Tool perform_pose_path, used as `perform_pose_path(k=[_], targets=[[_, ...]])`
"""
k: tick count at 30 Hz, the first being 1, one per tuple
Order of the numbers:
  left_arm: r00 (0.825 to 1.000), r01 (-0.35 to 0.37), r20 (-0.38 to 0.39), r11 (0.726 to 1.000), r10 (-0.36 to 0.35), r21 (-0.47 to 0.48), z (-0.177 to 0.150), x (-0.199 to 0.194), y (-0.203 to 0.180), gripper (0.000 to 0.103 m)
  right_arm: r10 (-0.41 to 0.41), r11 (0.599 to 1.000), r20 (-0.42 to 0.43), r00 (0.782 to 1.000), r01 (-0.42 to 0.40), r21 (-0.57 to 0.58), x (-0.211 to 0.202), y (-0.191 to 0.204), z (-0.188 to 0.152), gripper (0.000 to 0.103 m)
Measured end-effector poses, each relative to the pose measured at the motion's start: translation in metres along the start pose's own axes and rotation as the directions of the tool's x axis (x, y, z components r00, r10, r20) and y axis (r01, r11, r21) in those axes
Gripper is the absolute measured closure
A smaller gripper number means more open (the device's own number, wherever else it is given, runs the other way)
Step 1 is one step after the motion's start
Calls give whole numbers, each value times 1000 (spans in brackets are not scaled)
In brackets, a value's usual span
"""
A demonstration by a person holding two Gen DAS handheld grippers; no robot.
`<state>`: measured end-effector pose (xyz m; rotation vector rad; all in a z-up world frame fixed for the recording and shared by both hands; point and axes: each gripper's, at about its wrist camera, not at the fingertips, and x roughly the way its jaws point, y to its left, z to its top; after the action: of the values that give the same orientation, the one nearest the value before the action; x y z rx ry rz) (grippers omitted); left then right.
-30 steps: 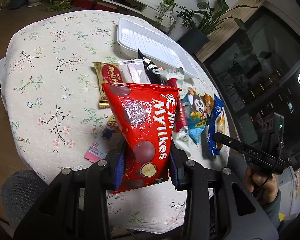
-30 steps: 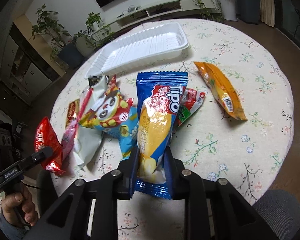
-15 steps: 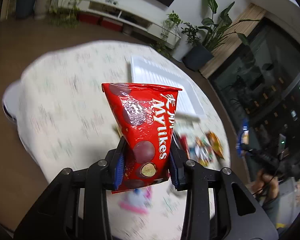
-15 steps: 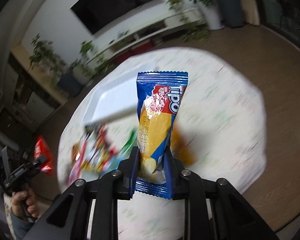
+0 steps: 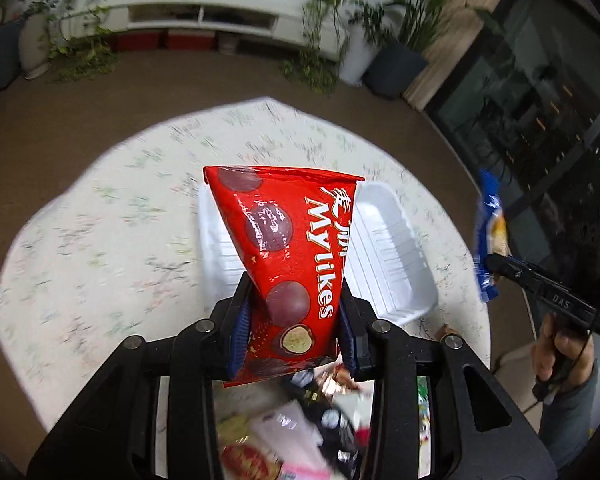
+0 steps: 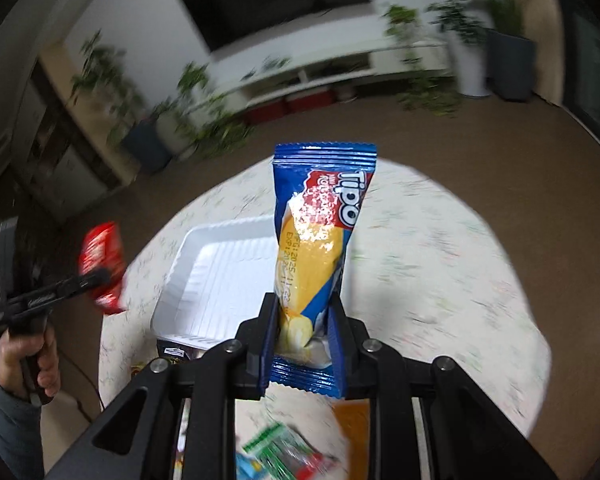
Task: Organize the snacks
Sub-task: 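Carry both packets into the white tray and open both tools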
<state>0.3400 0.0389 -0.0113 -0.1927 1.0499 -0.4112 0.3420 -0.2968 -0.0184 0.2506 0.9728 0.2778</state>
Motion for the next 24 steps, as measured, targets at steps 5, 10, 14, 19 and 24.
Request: perform_pose_path(k=[5,10,14,19,24], targets=[[996,-30,-79,1000,29,-1,8,60,-6,69,-6,999,-110,994,1,-47,61,18,4,78],[991,-60,-120,998,61,17,6,94,-14,69,-34,998,-170,985,24,-62,97,22,5,78],[985,-88,-143,996,92,32,-2,114,-16,69,-77,995,-211,974,61,-82,116,19,-1,78],[981,-122,-145,992,127,42,-4,124,-14,69,-85,995,-220,972,69,-78,124,13,-8,78],[977,-139,-159,989,144,44,-7,131,-13,68,-97,992,-218,971,77,-98,126,16,-7,76]])
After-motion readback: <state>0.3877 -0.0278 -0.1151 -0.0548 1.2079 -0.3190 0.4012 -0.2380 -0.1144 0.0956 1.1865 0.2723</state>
